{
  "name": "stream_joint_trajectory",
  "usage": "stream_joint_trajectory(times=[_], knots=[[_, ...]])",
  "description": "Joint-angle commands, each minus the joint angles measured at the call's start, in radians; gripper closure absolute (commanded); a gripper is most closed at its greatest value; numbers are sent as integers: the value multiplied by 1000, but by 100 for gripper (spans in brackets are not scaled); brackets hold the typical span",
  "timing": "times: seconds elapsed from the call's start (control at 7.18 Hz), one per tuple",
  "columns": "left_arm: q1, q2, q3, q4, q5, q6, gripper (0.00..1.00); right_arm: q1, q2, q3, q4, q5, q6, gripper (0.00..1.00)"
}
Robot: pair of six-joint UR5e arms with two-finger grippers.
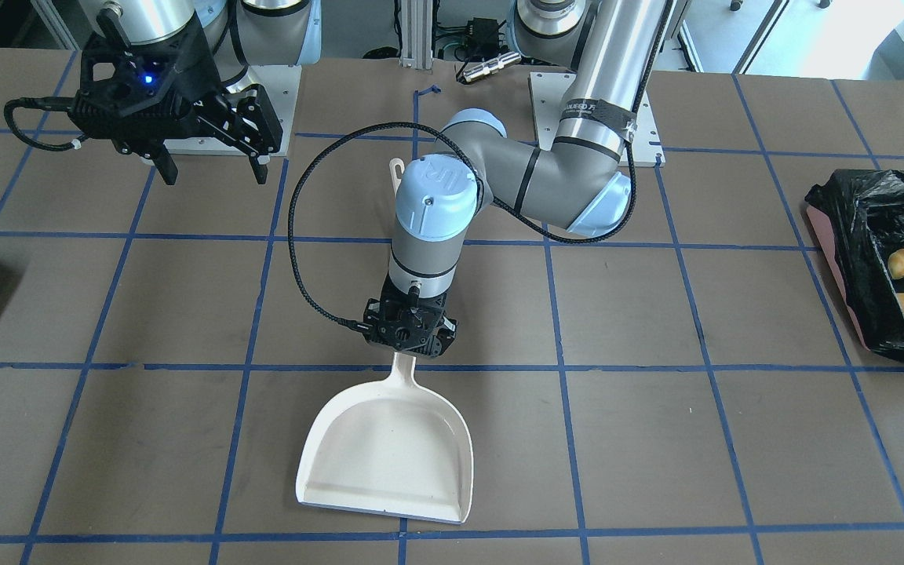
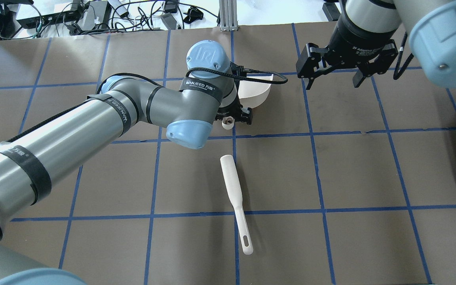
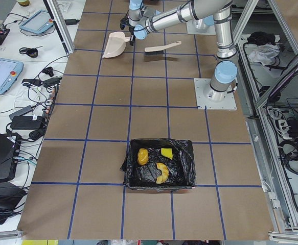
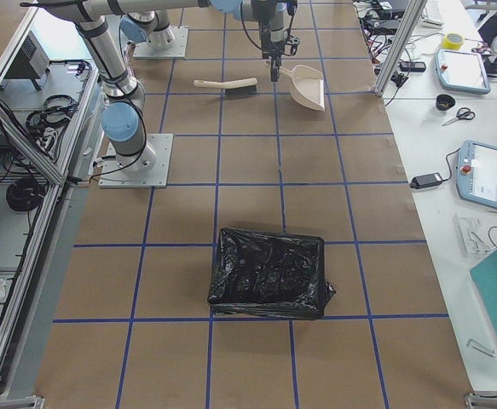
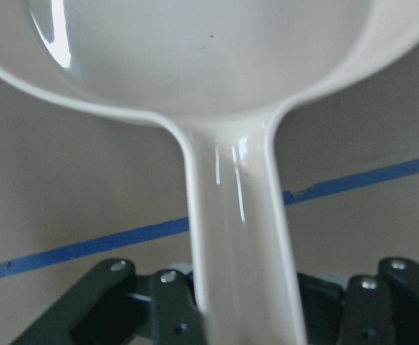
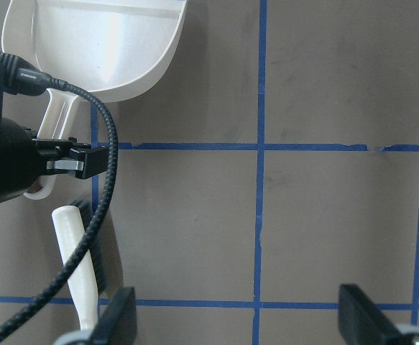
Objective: Sweep and dump trash in nearest bin
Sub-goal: 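Lower the dustpan onto the table above the brush and open the left gripper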
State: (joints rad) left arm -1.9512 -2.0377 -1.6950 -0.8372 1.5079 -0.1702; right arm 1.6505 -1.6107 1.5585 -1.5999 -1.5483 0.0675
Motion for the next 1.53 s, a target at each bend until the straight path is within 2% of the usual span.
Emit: stream_joint_trajectory(times=[0.0, 0.42, 0.56, 0.7, 0.84, 1.39], knots=[[-8, -13, -3, 1, 0, -31, 100, 0, 0, 0, 0, 1, 0, 0], [-28, -21, -3, 1, 0, -65, 100, 2, 0, 0, 0, 1, 0, 0], [-28, -22, -3, 3, -2, -66, 84, 2, 0, 0, 0, 1, 0, 0], [-28, -22, -3, 1, 0, -77, 34, 2, 0, 0, 0, 2, 0, 0], [-28, -19, -2, 4, -2, -110, 0, 2, 0, 0, 0, 2, 0, 0], [-23, 22, 11, -40, -2, -129, 0, 2, 0, 0, 0, 2, 0, 0]])
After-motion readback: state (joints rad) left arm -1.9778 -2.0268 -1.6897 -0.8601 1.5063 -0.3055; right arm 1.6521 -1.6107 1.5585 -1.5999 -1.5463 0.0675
